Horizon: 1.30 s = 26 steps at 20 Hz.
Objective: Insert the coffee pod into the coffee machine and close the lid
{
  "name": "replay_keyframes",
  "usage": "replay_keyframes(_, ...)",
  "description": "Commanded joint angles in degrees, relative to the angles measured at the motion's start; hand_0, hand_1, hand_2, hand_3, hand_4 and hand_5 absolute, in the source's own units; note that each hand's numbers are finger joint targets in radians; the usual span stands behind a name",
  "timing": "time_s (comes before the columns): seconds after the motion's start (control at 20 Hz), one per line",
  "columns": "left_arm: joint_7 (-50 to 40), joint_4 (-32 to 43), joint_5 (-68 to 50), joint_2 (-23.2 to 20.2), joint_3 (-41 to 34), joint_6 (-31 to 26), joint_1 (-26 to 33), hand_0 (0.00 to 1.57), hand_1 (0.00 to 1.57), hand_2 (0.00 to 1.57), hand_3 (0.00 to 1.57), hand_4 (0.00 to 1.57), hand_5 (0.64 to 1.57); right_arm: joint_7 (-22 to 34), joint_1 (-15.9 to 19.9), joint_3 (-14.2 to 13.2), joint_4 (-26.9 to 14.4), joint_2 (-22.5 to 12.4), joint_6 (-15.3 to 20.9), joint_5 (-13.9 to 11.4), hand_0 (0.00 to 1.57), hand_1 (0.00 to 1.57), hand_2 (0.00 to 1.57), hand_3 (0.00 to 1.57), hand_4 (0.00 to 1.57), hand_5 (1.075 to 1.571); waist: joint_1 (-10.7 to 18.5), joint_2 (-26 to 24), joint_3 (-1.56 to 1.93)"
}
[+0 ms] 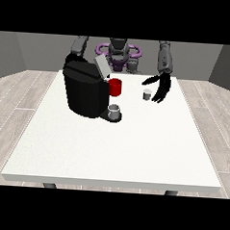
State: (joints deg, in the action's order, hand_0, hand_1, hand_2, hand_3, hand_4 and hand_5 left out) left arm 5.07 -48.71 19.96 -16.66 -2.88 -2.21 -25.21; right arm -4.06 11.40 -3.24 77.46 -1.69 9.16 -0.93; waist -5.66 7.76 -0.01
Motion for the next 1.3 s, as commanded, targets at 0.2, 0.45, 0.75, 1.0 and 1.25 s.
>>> replay_keyframes(0.2,3.2,5.1,6.6,-3.9,2.4,-0.2,-1.4,0.57,0.57,0.70,0.41,0.00,1.571,-0.3,1.1,0.4,-1.1,0.6,1.4,-1.0,0.00,0.00,0.00,0.00,0.52,1.571,-0.1,0.9,0.00)
replay_keyframes(0.45,4.7,7.5,11.0,-2.0,3.7,5.1,-2.3,0.67,0.67,0.81,0.55,0.00,1.571,0.5,-0.3,0.2,-1.3,0.2,0.4,-0.2,0.00,0.00,0.00,0.00,0.52,1.571,-0.7,-0.2,0.00)
replay_keyframes(0.75,7.5,12.4,12.7,1.0,1.2,14.7,-5.1,0.84,0.84,0.97,0.74,0.39,1.571,0.8,1.1,1.2,0.9,1.3,0.8,0.3,0.00,0.00,0.00,0.00,0.51,1.571,-2.7,2.4,-0.02)
replay_keyframes(1.0,6.5,13.8,16.3,-1.5,3.0,12.5,-5.0,0.99,0.99,1.09,0.87,0.29,1.571,1.4,-1.6,1.6,1.1,1.4,0.7,1.0,0.00,0.00,0.00,0.00,0.43,1.571,-2.3,-1.1,0.00)
replay_keyframes(1.25,2.5,12.8,19.0,-0.6,4.9,9.5,-6.8,1.11,1.11,1.17,0.97,0.28,1.571,1.8,1.4,-3.6,-3.2,-2.6,-2.1,4.8,0.00,0.00,0.00,0.00,0.43,1.571,-0.4,-2.2,0.02)
